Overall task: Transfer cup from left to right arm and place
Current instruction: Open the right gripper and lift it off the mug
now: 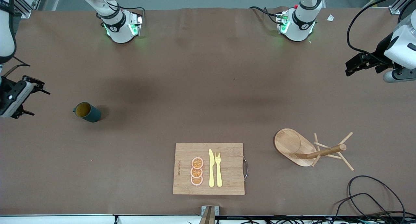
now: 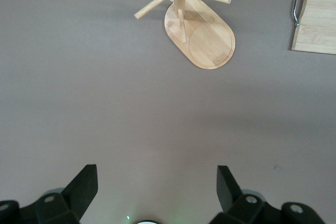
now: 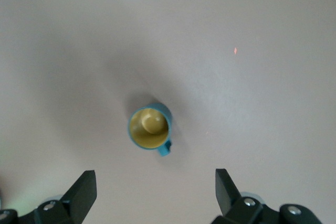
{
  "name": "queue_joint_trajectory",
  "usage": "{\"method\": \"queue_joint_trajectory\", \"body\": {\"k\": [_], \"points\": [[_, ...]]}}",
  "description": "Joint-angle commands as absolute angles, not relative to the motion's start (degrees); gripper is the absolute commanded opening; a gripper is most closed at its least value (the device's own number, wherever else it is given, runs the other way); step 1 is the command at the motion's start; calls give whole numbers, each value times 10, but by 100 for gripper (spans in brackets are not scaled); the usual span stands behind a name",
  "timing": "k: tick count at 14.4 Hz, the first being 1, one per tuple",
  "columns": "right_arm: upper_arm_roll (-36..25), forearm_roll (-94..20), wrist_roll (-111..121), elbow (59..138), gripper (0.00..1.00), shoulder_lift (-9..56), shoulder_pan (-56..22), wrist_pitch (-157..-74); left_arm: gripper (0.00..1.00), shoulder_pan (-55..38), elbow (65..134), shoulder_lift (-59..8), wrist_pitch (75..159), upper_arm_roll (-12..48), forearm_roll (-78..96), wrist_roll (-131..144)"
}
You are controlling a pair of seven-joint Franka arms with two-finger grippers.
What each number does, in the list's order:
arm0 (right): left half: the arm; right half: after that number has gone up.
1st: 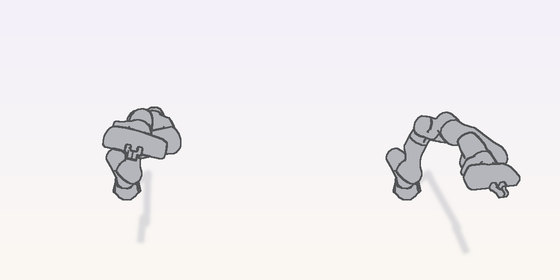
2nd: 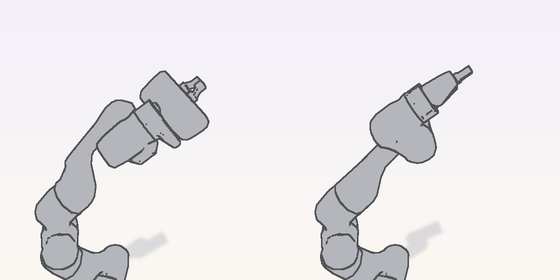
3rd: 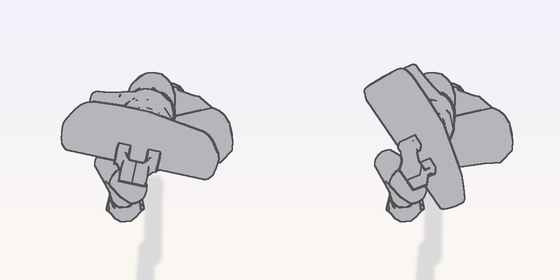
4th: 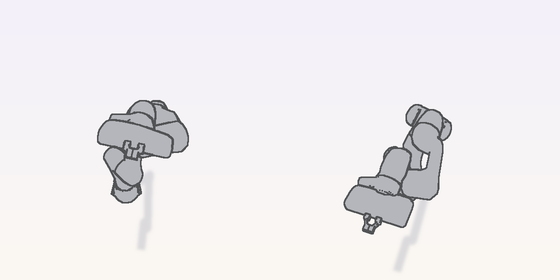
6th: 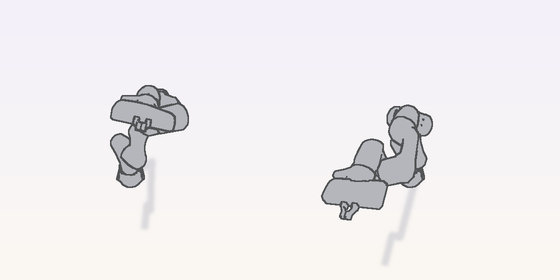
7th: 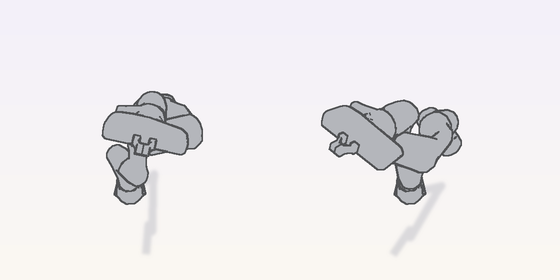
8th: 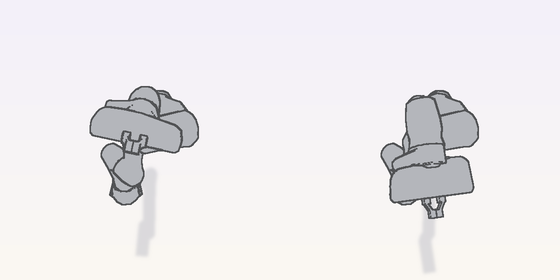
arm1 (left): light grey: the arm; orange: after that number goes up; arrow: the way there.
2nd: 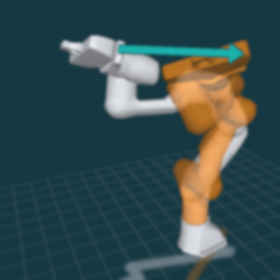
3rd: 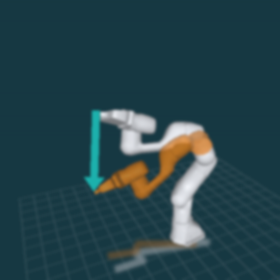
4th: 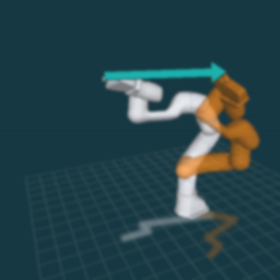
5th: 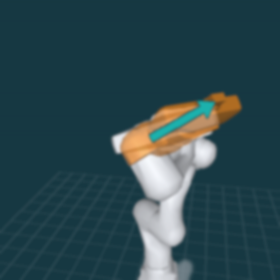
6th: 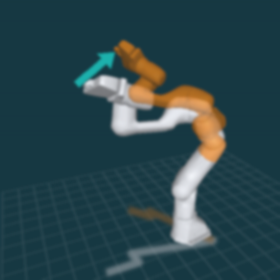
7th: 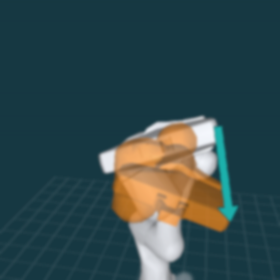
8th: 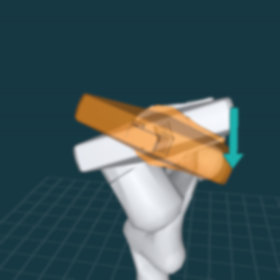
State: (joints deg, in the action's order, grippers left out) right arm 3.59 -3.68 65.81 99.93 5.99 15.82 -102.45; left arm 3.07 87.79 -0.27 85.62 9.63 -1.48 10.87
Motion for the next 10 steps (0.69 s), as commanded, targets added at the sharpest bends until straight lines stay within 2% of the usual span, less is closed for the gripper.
{"method": "queue_joint_trajectory", "body": {"k": [1,5,10], "points": [[47,-47,516,1010,100,12,167,-989,100,32,865,-8,848,98,-26,97],[50,-47,284,1010,100,-28,141,-947,100,33,866,-8,848,98,-25,96],[52,-46,112,975,100,-29,121,-905,100,32,866,-8,848,98,-25,96]]}}
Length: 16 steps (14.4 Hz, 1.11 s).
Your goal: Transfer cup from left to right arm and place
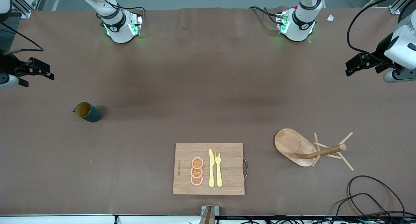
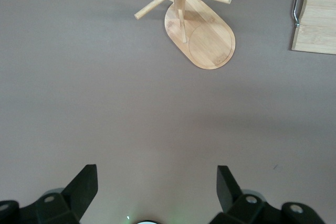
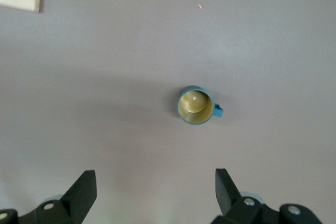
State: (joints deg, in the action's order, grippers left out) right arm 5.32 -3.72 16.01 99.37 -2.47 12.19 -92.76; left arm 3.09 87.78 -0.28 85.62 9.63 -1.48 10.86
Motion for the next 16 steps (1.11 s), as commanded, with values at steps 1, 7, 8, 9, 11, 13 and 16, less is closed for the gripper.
{"method": "queue_joint_trajectory", "body": {"k": [1,7,8,9,11,13,16], "points": [[51,-46,99,963,100,-28,113,-897,100,33,865,-8,848,98,-25,97],[51,-43,27,954,100,-32,87,-895,100,33,865,-8,848,98,-25,96],[51,-43,16,954,100,-36,85,-890,100,33,865,-8,848,98,-25,96],[51,-43,8,954,100,-39,79,-889,100,33,866,-8,848,98,-25,97],[51,-43,-4,954,100,-46,74,-884,100,32,865,-9,848,98,-25,97],[52,-43,-4,953,100,-46,69,-887,100,31,865,-9,848,98,-25,98],[51,-37,-6,950,100,-44,61,-892,100,28,865,-9,848,98,-25,98]]}}
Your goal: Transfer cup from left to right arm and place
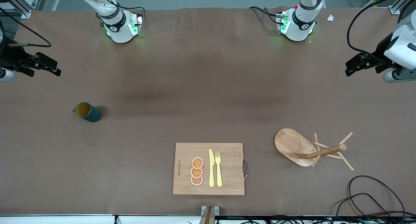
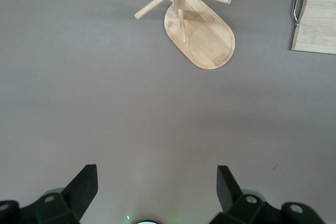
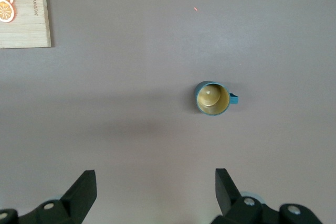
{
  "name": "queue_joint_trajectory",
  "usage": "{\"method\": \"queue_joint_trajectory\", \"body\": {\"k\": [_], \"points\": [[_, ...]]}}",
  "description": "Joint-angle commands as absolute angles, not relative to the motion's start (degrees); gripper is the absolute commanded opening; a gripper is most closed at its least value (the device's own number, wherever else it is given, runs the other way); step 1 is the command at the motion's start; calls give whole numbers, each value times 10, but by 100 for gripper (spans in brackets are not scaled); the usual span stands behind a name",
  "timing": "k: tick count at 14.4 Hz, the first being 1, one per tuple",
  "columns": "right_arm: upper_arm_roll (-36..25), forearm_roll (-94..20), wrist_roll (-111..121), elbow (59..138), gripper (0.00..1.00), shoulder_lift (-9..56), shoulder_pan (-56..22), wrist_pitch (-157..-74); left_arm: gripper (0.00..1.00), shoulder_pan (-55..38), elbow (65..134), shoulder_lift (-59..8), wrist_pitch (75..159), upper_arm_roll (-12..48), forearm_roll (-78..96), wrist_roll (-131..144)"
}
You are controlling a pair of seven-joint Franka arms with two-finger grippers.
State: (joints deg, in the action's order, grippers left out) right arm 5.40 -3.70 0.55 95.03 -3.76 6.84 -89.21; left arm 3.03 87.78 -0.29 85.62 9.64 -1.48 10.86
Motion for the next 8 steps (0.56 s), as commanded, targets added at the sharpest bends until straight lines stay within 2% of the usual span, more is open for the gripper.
{"method": "queue_joint_trajectory", "body": {"k": [1,8], "points": [[50,-35,-5,950,100,-43,61,-892,100,28,865,-9,848,98,-25,99],[48,-26,-4,949,100,-43,64,-890,100,27,865,-9,848,98,-25,99]]}}
